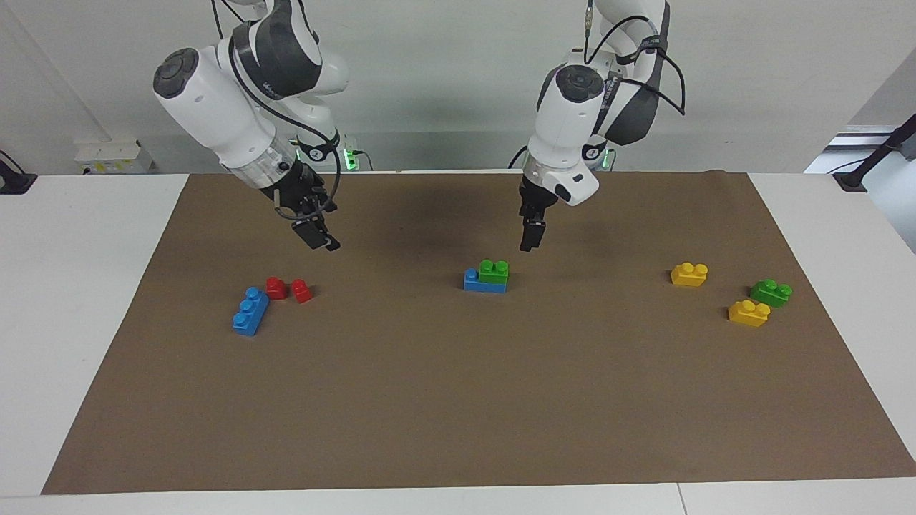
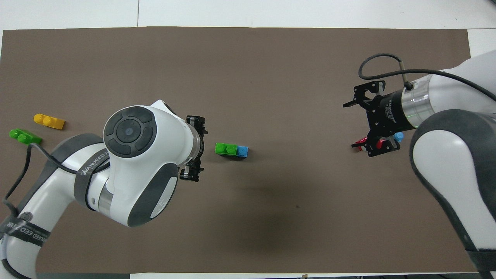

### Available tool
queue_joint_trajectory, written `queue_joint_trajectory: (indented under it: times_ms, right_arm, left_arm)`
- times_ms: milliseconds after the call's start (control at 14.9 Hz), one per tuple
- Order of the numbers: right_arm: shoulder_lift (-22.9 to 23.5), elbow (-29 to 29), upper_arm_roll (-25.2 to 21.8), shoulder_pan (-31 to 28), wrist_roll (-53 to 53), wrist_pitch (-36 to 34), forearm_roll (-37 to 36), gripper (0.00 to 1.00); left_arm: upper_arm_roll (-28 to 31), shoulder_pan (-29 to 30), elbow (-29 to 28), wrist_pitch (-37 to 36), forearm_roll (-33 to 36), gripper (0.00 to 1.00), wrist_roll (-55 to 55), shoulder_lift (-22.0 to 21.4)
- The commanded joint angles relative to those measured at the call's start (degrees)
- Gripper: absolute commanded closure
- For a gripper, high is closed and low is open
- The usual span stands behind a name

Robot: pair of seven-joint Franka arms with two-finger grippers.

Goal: Remove green block with left arm and hold with right
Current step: 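Move the left gripper toward the green-blue brick while the right gripper approaches it, then grasp the green end with the left gripper while the right gripper grasps blue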

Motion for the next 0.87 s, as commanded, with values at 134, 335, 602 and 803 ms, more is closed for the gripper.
queue_joint_trajectory:
  times_ms: [134,335,602,803]
  right_arm:
    - [2.55,-1.91,-0.06,2.66,5.35,5.53,5.37,0.03]
    - [3.95,-2.0,-0.06,4.58,9.3,7.64,6.35,0.03]
    - [5.01,-6.21,-0.06,8.36,11.68,15.19,11.26,0.02]
    - [6.5,-7.97,-0.06,12.4,15.45,21.34,12.94,0.02]
  left_arm:
    - [0.95,-2.06,2.36,2.15,-0.17,0.0,-3.04,4.6]
    - [0.95,-2.16,2.62,4.71,-0.16,0.0,-5.95,6.1]
    - [1.03,-2.07,2.36,6.82,0.88,0.0,-7.71,7.86]
    - [1.03,-2.16,2.44,8.05,3.78,0.0,-11.84,10.05]
